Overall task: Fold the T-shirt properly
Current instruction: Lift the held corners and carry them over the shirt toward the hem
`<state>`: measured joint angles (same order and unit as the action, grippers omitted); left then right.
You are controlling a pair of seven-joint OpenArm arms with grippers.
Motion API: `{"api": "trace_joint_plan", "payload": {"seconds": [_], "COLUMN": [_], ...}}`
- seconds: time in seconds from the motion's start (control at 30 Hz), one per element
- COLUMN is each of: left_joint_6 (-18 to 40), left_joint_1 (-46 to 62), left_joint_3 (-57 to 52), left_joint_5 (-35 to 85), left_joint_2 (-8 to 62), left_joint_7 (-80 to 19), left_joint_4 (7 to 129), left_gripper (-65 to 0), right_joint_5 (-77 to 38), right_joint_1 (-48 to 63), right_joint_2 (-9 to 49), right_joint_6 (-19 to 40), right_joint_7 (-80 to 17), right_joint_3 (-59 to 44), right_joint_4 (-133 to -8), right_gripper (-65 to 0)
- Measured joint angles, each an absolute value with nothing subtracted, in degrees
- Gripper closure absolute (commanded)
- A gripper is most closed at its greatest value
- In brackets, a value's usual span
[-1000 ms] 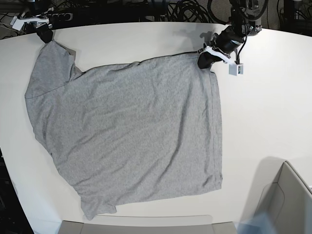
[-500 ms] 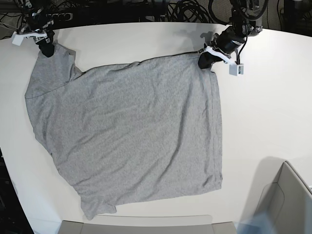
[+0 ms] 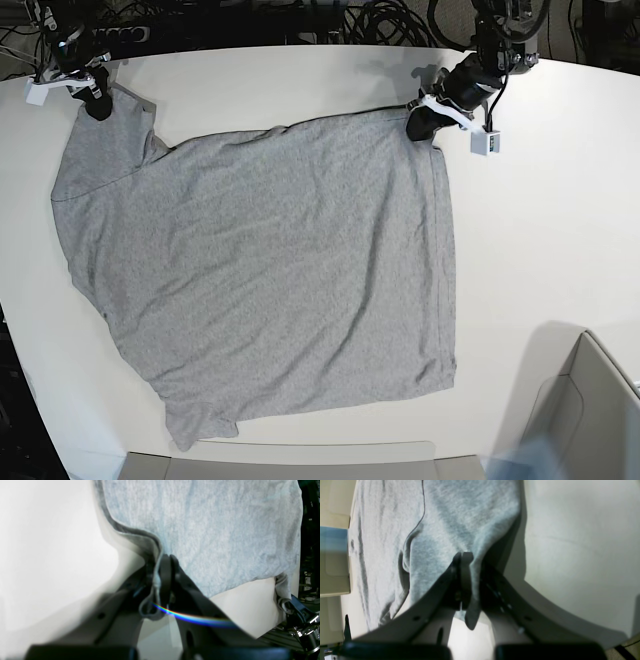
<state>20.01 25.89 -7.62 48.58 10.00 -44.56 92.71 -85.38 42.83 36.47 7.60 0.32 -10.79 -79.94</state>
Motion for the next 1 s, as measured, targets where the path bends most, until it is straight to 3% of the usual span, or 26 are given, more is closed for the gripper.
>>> {"api": "trace_joint_plan", "payload": {"seconds": [0.3, 0.47, 0.83, 1.0], "left_joint_6": [26.00, 27.59, 35.79, 36.25], "left_joint_1": [25.43, 25.45, 25.30, 28.47], "left_joint_3": [-7.88, -12.88, -25.54, -27.51], "left_joint_5": [47.77, 47.57, 47.13, 47.46], "left_joint_2": [12.34, 13.47, 13.41, 13.61], "left_joint_7": [-45.25, -46.35, -56.77, -56.77], "left_joint_4": [92.38, 92.31, 92.18, 92.31], "left_gripper": [0.0, 0.0, 0.0, 0.0], "right_joint_5": [-85.34, -81.08, -50.11, -42.44], "right_joint_1": [46.87, 47.62, 48.10, 48.71], "right_joint_2": [39.09, 37.54, 23.05, 16.51], "right_joint_6": [7.35, 6.59, 5.17, 7.38], "right_joint_7": [-0.25, -0.32, -2.85, -3.33], "right_joint_3": [-13.23, -15.27, -23.81, -27.53], "right_joint_4": [-79.99, -81.47, -94.54, -98.21], "right_gripper": [0.0, 0.0, 0.0, 0.0]}}
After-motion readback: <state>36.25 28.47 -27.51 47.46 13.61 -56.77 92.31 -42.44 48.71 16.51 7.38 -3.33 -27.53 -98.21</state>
